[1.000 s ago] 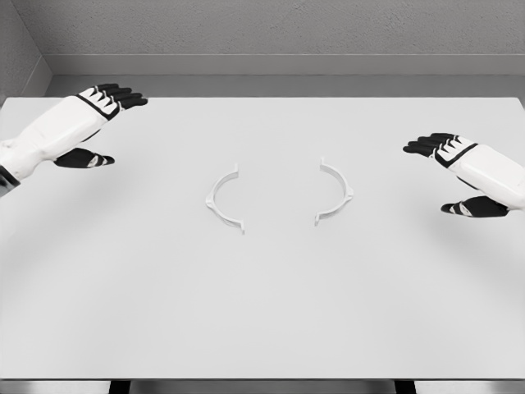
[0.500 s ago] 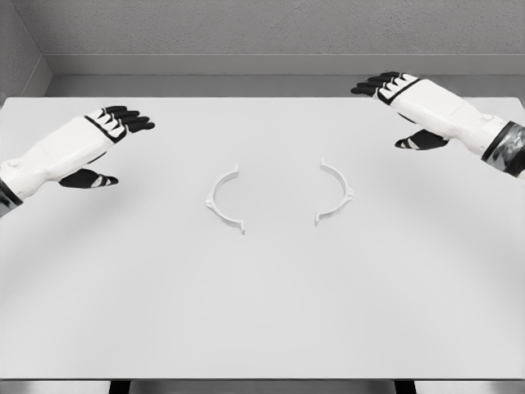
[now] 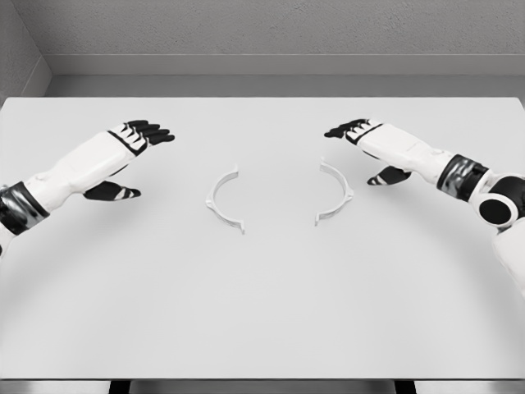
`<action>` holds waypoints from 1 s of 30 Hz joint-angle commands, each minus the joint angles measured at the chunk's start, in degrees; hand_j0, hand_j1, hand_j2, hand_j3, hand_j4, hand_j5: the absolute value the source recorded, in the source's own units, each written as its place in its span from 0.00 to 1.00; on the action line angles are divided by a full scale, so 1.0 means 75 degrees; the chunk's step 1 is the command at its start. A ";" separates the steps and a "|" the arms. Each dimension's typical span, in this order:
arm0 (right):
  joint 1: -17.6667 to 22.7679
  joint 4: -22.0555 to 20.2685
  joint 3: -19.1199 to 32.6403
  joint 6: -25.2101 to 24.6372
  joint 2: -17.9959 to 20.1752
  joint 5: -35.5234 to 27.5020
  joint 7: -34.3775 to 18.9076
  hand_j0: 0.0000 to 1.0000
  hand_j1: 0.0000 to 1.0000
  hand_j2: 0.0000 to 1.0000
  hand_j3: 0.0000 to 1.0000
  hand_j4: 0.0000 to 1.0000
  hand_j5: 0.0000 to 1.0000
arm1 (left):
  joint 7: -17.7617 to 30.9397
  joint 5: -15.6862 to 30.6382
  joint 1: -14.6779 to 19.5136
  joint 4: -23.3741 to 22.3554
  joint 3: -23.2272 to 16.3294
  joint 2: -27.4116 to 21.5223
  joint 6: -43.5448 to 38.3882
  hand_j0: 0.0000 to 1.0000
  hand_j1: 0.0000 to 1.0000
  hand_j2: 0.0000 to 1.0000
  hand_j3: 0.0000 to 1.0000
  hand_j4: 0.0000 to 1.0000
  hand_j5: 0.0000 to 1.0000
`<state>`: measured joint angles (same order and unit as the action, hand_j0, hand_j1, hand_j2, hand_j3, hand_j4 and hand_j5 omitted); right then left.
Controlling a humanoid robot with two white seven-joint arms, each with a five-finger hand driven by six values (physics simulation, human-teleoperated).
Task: Assemble PVC drainage pipe clamps
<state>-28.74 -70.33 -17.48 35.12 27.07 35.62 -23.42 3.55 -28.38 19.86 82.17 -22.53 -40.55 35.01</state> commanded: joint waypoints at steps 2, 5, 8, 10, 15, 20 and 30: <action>-0.0012 0.0014 -0.0212 -0.0017 -0.0011 -0.0050 0.0005 1.00 1.00 1.00 1.00 1.00 1.00 | -0.0004 0.0022 0.0012 -0.0362 -0.0007 0.0473 -0.0002 1.00 1.00 1.00 1.00 1.00 1.00; -0.0012 0.0026 -0.0317 -0.0017 -0.0011 -0.0038 0.0005 1.00 1.00 1.00 1.00 1.00 1.00 | -0.0004 0.0022 0.0246 -0.0455 -0.0393 0.0625 -0.0002 1.00 1.00 1.00 1.00 1.00 1.00; 0.0000 0.0049 -0.0317 -0.0017 -0.0011 -0.0038 0.0005 1.00 1.00 1.00 1.00 1.00 1.00 | -0.0004 0.0022 0.0375 -0.0502 -0.0570 0.0801 -0.0002 1.00 1.00 1.00 1.00 1.00 1.00; 0.0000 0.0213 -0.0317 -0.0017 -0.0011 -0.0038 0.0005 1.00 1.00 1.00 1.00 1.00 1.00 | -0.0004 0.0022 0.0375 -0.0502 -0.0570 0.0883 -0.0002 1.00 1.00 1.00 1.00 1.00 1.00; -0.0012 0.0354 -0.0329 -0.0017 -0.0082 -0.0038 0.0005 1.00 1.00 1.00 1.00 1.00 1.00 | -0.0004 0.0022 0.0422 -0.0491 -0.0734 0.1071 -0.0002 1.00 1.00 1.00 1.00 1.00 1.00; -0.0023 0.0354 -0.0329 -0.0017 -0.0199 -0.0038 -0.0006 1.00 1.00 1.00 1.00 1.00 1.00 | -0.0004 0.0034 0.0422 -0.0655 -0.0886 0.1071 -0.0002 1.00 1.00 1.00 1.00 1.00 1.00; -0.0070 0.0530 -0.0329 -0.0017 -0.0292 -0.0026 0.0005 1.00 1.00 1.00 1.00 1.00 1.00 | -0.0004 0.0022 0.0645 -0.1381 -0.0898 0.1516 -0.0002 1.00 1.00 1.00 1.00 1.00 1.00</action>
<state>-29.36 -66.74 -19.99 35.12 24.90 35.83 -23.48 3.55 -28.58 24.87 72.65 -29.28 -29.66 35.01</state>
